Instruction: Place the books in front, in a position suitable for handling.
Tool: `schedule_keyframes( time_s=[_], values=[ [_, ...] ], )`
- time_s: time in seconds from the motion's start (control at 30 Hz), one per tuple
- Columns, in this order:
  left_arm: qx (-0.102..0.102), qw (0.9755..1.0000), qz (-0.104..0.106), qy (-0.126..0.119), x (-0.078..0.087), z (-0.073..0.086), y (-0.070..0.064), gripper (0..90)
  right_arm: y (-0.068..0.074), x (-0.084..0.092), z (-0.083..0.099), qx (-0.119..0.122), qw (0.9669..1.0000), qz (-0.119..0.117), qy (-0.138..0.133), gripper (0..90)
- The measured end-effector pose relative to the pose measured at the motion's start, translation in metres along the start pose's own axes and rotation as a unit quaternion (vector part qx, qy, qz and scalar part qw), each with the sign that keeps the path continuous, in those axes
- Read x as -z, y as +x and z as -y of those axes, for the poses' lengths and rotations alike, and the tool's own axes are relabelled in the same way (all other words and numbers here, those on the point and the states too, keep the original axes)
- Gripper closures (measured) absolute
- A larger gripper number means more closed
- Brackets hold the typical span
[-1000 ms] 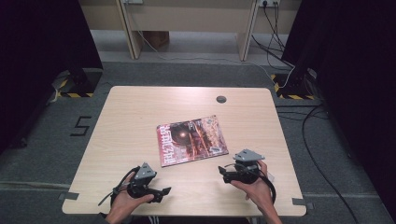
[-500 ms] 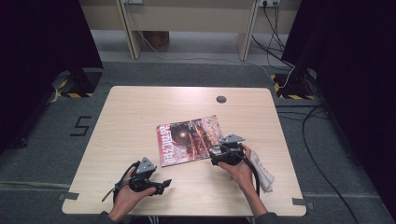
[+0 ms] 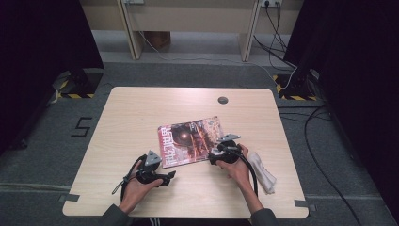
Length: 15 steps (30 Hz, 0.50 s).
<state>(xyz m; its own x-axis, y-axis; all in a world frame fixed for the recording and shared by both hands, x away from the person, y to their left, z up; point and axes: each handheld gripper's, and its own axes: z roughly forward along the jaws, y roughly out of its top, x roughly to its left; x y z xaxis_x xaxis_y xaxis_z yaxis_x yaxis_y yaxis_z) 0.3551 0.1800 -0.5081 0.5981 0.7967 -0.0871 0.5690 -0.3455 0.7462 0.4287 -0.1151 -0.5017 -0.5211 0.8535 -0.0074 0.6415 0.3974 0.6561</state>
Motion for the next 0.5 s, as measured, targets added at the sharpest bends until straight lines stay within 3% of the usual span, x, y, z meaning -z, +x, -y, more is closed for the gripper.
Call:
schedule_keyframes(
  time_s=[0.13, 0.23, 0.3, 0.33, 0.37, 0.5],
  values=[
    [-0.001, 1.0, -0.003, 0.002, -0.003, -0.001, 0.001, 20.9, 0.01, 0.002, 0.003, 0.017, 0.9997, -0.017, 0.0, 17.8],
    [0.0, 1.0, -0.006, 0.003, -0.003, -0.001, 0.003, 21.2, 0.013, 0.005, 0.001, 0.009, 0.9995, -0.031, 0.002, 21.1],
    [0.002, 1.0, -0.006, 0.005, -0.003, -0.001, 0.003, 21.3, 0.01, 0.005, -0.002, 0.018, 0.9997, -0.017, 0.003, 20.2],
    [0.002, 1.0, -0.006, 0.005, -0.003, -0.001, 0.003, 21.3, 0.007, 0.005, -0.002, 0.018, 0.9998, 0.007, 0.006, 19.7],
    [0.002, 1.0, -0.006, 0.004, -0.003, -0.001, 0.003, 21.3, 0.003, 0.004, -0.002, 0.01, 0.9998, 0.015, 0.007, 19.7],
    [0.0, 1.0, -0.005, 0.005, -0.004, -0.001, 0.003, 21.4, -0.004, 0.002, 0.0, -0.009, 0.9999, 0.006, 0.011, 18.8]
  ],
)
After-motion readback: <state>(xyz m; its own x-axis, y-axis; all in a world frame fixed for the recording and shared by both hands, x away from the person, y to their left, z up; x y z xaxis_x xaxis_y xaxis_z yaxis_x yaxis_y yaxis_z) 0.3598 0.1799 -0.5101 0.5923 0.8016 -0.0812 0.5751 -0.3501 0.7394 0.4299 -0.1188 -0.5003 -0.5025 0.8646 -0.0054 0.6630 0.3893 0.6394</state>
